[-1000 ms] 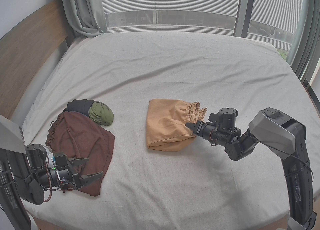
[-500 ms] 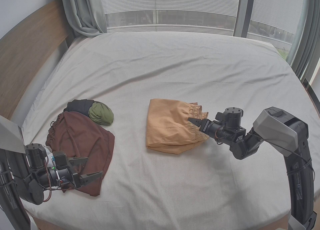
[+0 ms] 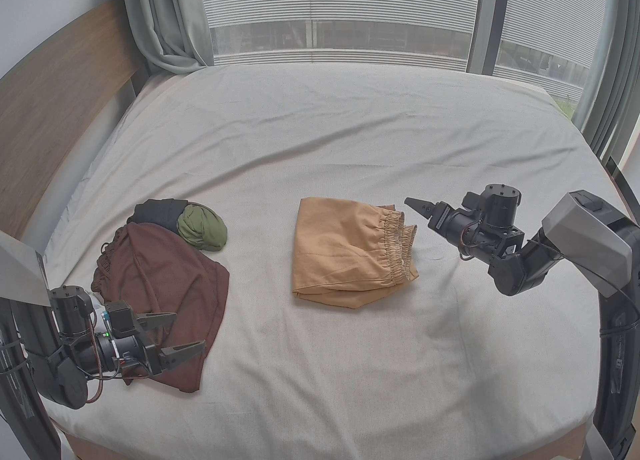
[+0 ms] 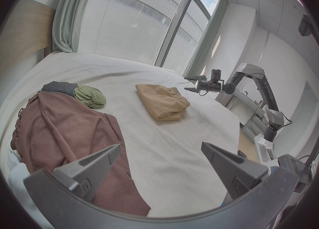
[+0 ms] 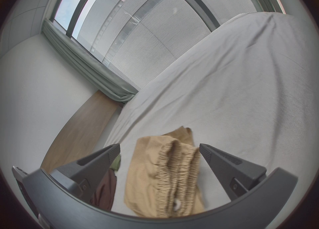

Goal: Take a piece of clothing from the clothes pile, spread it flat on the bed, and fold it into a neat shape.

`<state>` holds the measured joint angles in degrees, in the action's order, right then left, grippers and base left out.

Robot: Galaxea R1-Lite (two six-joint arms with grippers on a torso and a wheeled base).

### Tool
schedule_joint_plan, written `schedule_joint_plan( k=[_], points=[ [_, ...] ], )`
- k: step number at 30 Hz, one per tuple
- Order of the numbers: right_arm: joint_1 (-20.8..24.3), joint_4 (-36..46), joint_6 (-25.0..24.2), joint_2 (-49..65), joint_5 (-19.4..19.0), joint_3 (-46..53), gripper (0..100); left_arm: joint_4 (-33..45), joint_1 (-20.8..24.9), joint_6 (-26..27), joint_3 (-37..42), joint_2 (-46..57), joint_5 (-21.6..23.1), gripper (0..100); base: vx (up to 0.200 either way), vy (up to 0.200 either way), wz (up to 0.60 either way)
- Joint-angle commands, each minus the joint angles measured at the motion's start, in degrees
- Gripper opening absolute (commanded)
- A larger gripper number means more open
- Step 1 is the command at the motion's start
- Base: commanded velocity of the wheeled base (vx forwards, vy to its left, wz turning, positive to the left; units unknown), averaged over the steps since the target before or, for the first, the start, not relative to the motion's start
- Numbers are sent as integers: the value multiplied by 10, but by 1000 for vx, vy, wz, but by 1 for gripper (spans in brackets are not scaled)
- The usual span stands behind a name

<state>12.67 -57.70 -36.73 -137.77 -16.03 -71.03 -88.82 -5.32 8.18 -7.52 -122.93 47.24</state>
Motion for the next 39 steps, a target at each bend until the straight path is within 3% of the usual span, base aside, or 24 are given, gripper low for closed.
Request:
schedule_joint_plan(
  k=[1,15,26,39],
  points=[
    [25,3,0,30,-1,-1,100,0,0,0,-1,1,0,100,0,0,0],
    [83,4,2,-15,1,-17,100,0,-1,0,-3,0,0,100,0,0,0],
    [86,10,30,-84,3,-25,100,0,-2,-7,-5,0,0,100,0,0,0],
    [78,-23,38,-93,24,-13,100,1,7,-69,-17,24,2,100,0,0,0]
  ],
)
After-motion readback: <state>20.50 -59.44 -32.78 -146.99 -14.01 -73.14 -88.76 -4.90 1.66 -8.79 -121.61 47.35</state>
